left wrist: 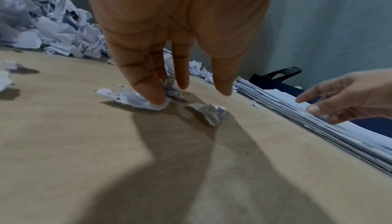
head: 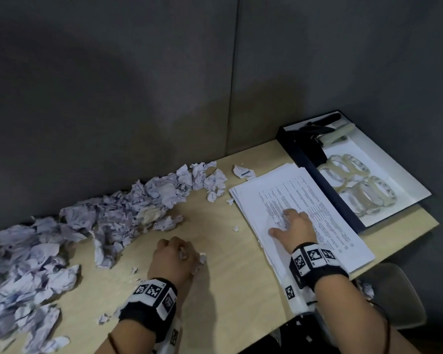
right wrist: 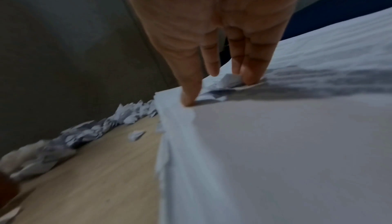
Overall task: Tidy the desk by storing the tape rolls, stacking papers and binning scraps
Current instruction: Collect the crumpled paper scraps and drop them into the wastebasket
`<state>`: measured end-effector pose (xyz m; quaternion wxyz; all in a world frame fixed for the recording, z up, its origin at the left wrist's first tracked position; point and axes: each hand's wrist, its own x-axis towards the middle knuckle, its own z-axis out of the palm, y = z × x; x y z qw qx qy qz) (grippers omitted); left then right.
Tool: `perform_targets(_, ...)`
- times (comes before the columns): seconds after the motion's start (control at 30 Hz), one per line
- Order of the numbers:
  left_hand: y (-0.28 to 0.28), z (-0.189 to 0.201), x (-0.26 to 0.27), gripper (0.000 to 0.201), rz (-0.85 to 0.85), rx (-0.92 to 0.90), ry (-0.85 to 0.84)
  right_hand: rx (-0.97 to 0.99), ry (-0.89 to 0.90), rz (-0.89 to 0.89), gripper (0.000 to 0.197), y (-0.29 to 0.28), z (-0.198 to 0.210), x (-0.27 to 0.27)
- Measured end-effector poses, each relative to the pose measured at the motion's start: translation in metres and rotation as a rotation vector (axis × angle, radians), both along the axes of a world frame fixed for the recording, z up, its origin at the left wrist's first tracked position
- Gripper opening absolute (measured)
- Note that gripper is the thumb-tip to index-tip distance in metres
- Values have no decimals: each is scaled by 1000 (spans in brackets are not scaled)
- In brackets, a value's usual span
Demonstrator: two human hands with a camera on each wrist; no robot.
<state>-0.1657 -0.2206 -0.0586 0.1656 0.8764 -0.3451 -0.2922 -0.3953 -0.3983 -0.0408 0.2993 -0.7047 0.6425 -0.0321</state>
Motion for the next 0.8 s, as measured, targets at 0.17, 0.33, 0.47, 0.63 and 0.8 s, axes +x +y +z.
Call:
perform_targets(0.17,-1,0,-2,48,-39,50,29,-25,28,153,40,1,-3,8)
perform_targets(0.33,-1,-5,0,50,-72,44,-11,-40,100,249,31,-7,-2,5)
perform_targets(0.47,-2,-5,-1,39,-67,21,-4,0,69,184,33,-14,1,6)
perform_targets(0.63,0,-9,-4,21,-94,-37,-17,-54,137,175,45,5,0,9)
perform_targets(0.8,6,-9,-2,18,-93,-67,-30,25,-73,302,36,34,2,25)
